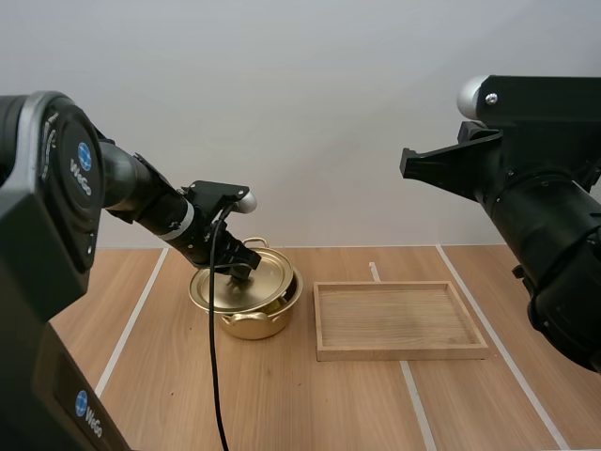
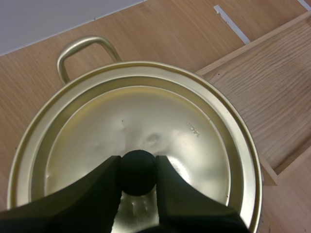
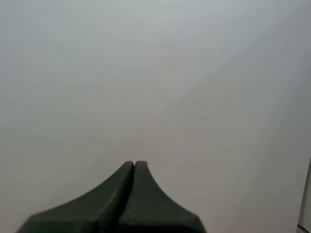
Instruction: Open the pot, put the pineapple inside, and close it
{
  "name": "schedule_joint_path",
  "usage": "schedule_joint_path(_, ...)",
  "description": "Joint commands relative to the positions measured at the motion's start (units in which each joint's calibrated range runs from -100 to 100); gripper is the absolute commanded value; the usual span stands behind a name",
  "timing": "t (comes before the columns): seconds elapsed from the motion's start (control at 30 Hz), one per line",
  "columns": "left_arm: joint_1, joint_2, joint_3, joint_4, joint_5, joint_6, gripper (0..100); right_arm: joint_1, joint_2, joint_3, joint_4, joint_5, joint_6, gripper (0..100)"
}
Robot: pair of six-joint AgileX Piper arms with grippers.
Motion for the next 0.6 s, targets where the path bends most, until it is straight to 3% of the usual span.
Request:
schedule_joint_path(0.0, -0.21, 0.7, 0.2, -0.8, 0.7, 1.1, 0, -0.3, -0.5, 0.1, 0.2, 0.5, -0.4, 0)
schedule_joint_path(0.23, -0.74, 1.0, 0.1, -3.1, -0.6, 3.2, 0, -0.3, -0.5, 0.1, 0.2, 0.5, -0.4, 0)
schedule_joint_path(0.43, -4.77, 1.2, 0.1, -1.8, -7.1, 2.2, 0, -0.3, -0.5, 0.1, 0.2, 0.5, -0.4, 0)
schedule_joint_path(0.57, -5.66, 1.2, 0.1, -1.7, -9.4, 1.8, 0, -0.3, -0.5, 0.1, 0.2, 0.3, -0.4, 0)
